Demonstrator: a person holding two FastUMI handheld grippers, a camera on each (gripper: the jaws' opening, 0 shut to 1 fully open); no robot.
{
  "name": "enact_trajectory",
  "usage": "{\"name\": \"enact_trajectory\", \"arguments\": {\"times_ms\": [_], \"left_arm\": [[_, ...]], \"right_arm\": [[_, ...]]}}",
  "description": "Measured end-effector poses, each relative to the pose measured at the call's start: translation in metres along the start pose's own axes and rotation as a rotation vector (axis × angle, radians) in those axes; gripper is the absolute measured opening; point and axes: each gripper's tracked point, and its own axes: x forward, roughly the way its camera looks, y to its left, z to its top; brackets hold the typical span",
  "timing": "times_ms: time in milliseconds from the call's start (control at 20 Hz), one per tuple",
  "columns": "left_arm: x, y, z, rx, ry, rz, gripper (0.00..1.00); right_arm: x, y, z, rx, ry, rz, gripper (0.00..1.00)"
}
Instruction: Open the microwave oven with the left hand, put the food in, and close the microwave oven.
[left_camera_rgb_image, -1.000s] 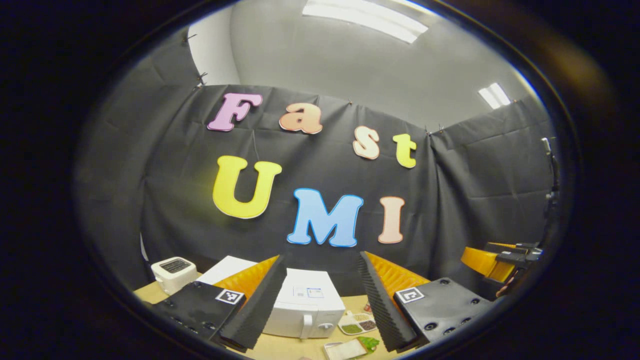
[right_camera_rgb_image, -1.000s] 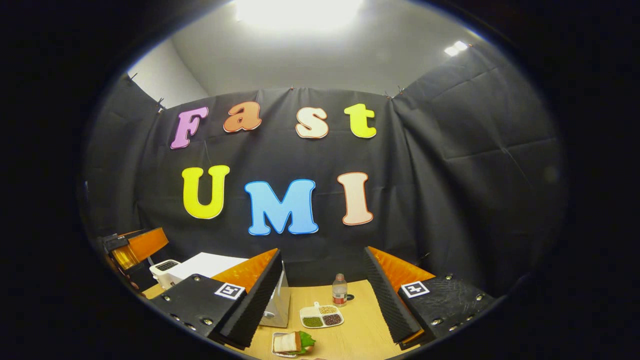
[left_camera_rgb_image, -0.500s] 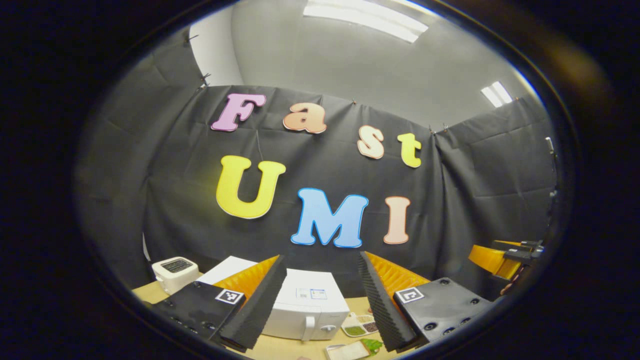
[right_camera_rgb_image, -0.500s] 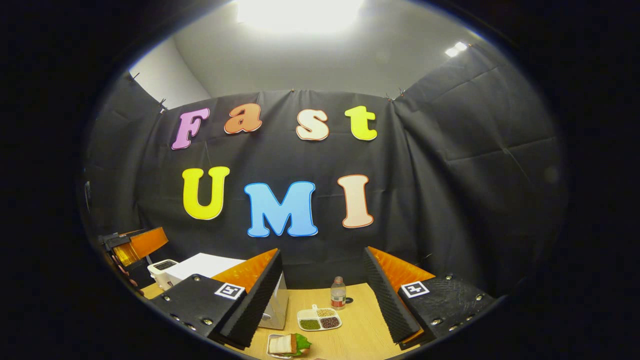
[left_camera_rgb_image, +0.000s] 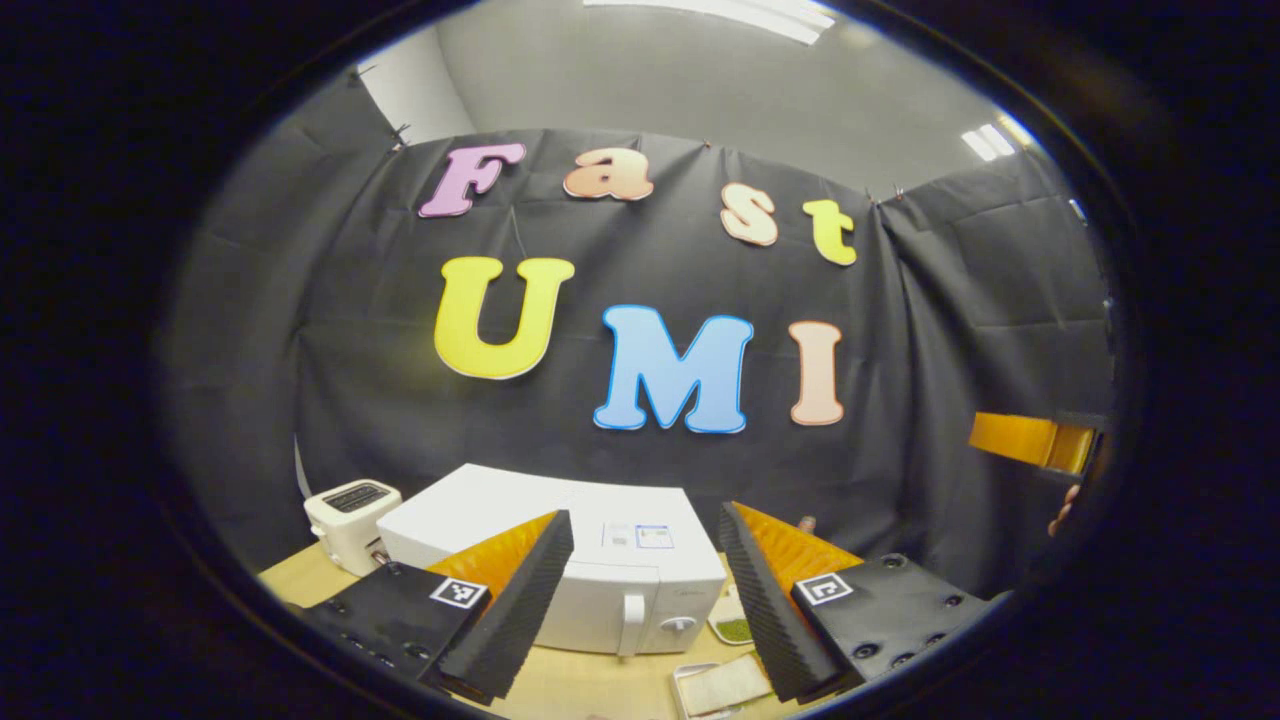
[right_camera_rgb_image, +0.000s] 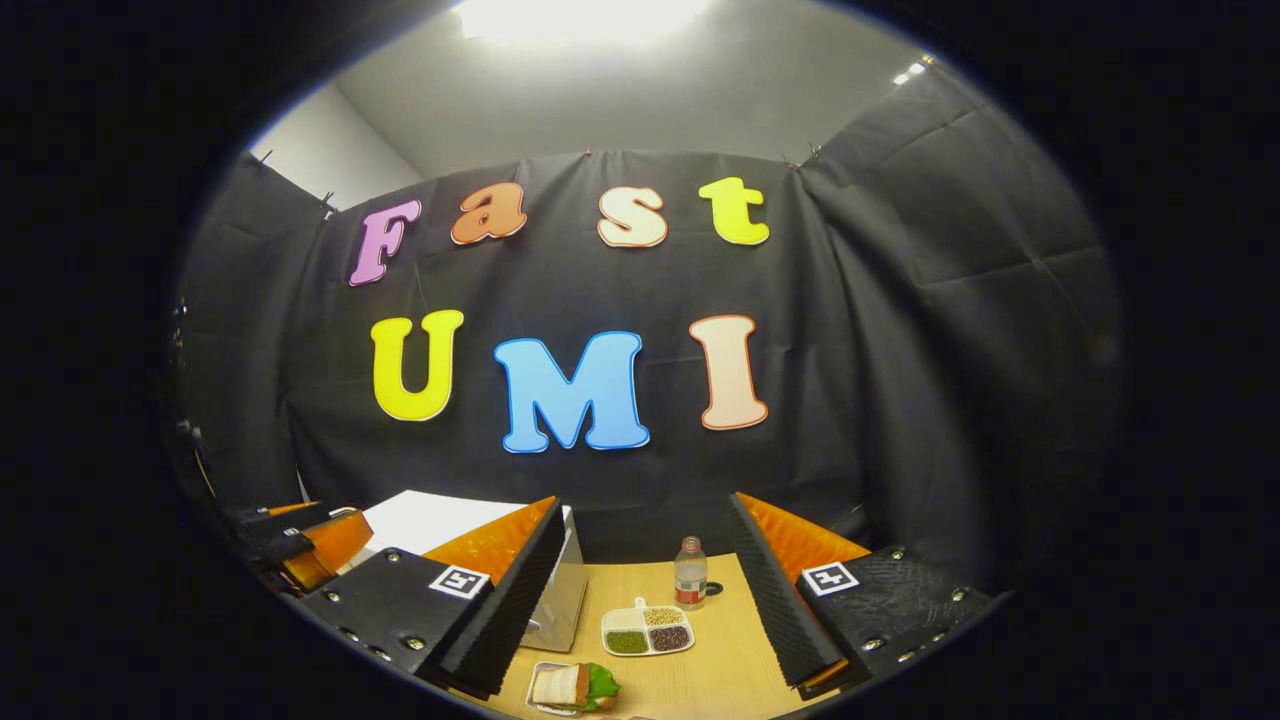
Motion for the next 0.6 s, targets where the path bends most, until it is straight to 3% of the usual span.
{"name": "enact_trajectory", "arguments": {"times_ms": [250, 600], "left_arm": [[0.035, -0.007, -0.084, 0.041, 0.139, -0.024, 0.96], [0.077, -0.011, -0.149, 0.045, 0.239, -0.009, 0.97]], "right_arm": [[0.016, -0.007, -0.021, -0.005, 0.025, 0.028, 0.98], [0.033, -0.019, -0.043, -0.009, 0.079, 0.043, 0.98]]}}
